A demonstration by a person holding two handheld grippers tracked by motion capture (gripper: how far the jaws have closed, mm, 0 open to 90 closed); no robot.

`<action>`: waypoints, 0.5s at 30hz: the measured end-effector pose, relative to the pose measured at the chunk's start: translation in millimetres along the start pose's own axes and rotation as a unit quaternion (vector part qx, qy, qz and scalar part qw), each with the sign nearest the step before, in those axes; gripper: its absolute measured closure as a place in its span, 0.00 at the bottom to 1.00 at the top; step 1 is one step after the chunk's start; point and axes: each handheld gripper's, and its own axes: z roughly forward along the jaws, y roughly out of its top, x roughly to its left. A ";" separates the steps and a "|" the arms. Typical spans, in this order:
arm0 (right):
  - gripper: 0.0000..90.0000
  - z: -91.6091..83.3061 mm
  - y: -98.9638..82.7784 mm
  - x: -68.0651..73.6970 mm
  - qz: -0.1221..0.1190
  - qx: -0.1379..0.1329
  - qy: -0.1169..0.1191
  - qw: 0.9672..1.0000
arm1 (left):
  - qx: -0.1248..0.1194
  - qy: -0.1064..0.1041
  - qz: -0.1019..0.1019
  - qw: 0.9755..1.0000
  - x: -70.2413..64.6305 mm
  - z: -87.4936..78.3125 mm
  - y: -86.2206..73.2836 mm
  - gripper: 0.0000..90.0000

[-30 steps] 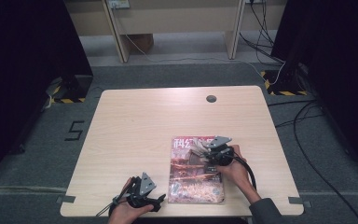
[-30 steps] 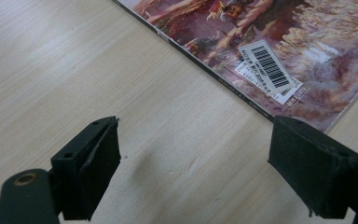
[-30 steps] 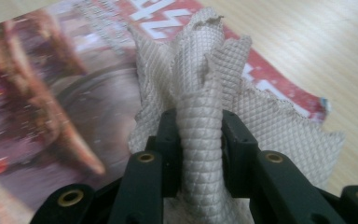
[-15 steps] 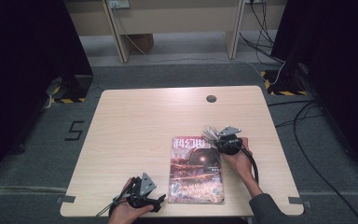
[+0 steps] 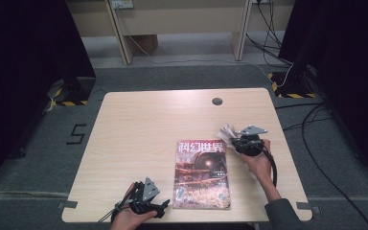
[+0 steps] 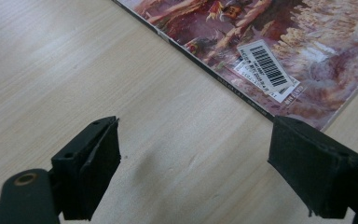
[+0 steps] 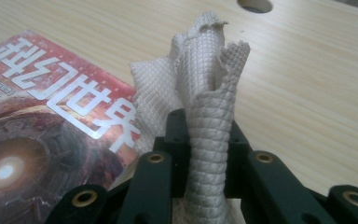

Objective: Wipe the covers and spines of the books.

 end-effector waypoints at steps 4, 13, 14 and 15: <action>0.86 -18.5 -5.6 -12.9 0.010 -0.009 -0.010 1.000 | 0.000 0.001 0.000 1.000 0.0 -0.4 0.1 0.17; 0.86 -56.4 -34.6 -29.2 0.029 0.002 -0.041 0.999 | -0.003 0.004 -0.003 1.000 0.9 -1.2 0.1 0.17; 0.86 -58.3 -38.8 -31.1 0.026 0.008 -0.045 0.999 | -0.002 0.004 -0.001 1.000 0.6 -1.6 -0.1 0.18; 0.86 -60.4 -42.8 -32.2 0.026 0.018 -0.049 0.998 | -0.002 0.003 0.000 1.000 0.4 -1.7 0.0 0.18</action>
